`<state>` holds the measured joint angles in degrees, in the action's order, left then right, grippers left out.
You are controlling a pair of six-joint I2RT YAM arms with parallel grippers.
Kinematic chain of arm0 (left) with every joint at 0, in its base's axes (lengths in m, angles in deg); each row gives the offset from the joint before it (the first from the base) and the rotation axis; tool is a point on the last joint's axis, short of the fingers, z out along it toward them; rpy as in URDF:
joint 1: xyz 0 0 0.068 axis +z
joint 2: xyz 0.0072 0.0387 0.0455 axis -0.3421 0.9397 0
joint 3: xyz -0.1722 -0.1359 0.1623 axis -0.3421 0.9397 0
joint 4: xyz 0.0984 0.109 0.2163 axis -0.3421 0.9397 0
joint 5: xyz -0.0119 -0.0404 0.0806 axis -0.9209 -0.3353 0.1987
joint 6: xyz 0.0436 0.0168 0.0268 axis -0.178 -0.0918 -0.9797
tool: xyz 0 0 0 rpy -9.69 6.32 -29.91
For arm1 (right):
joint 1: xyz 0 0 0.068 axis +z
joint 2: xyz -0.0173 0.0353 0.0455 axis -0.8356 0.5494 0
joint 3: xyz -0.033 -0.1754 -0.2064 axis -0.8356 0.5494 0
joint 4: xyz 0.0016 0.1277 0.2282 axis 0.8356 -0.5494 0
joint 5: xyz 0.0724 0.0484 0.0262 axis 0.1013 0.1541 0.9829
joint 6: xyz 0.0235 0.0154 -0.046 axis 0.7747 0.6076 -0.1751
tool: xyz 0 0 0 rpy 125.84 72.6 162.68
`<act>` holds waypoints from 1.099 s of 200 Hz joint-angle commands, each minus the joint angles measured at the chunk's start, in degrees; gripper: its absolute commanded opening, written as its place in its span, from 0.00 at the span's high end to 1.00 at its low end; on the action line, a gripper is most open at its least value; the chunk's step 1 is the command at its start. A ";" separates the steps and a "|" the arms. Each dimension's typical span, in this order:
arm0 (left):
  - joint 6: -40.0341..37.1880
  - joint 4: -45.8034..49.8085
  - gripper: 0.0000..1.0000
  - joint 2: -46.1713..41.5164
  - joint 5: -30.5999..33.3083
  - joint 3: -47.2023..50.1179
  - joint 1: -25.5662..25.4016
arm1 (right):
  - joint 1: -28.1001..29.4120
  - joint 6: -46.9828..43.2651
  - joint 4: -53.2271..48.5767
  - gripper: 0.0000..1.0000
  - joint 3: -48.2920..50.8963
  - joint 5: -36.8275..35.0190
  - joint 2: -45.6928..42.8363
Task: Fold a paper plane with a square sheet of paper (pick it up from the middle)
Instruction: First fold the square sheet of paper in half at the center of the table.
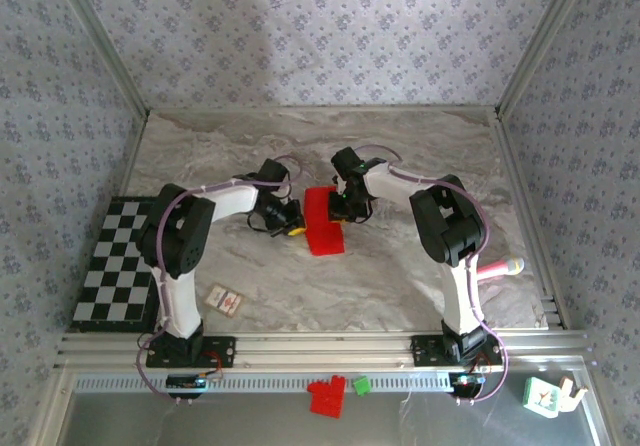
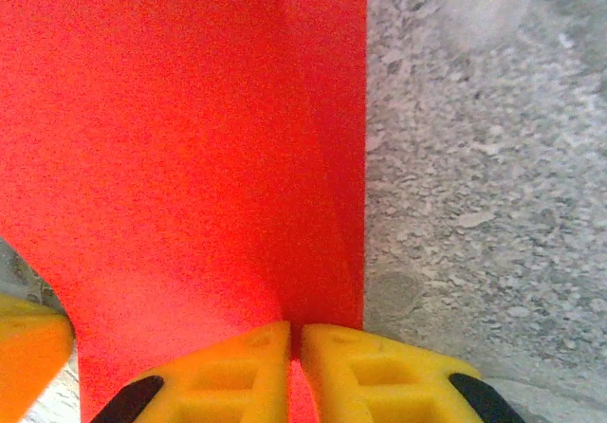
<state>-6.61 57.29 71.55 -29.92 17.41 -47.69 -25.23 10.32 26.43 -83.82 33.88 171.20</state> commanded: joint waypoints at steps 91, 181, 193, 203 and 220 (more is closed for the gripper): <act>2.37 -6.83 0.90 5.65 -8.13 -8.70 -1.81 | -0.41 -2.15 -6.64 0.84 3.96 -9.95 8.57; -5.29 -5.82 0.90 7.51 -1.29 -2.82 3.24 | -0.42 -4.72 -8.17 0.85 3.93 -11.57 9.92; -6.27 -5.11 0.90 6.59 -0.28 -1.94 4.41 | -0.46 -5.12 -8.44 0.85 3.94 -12.17 9.87; -7.11 -4.10 0.90 5.55 0.76 -1.62 5.26 | -0.42 -5.18 -8.68 0.85 4.05 -12.62 9.93; -7.89 -3.31 0.91 3.09 1.14 -1.35 6.36 | -0.43 -5.18 -8.60 0.85 4.14 -12.76 9.93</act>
<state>-11.24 48.46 77.43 -36.76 14.17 -44.80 -25.21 6.85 24.88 -84.57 33.64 172.60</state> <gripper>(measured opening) 0.097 0.150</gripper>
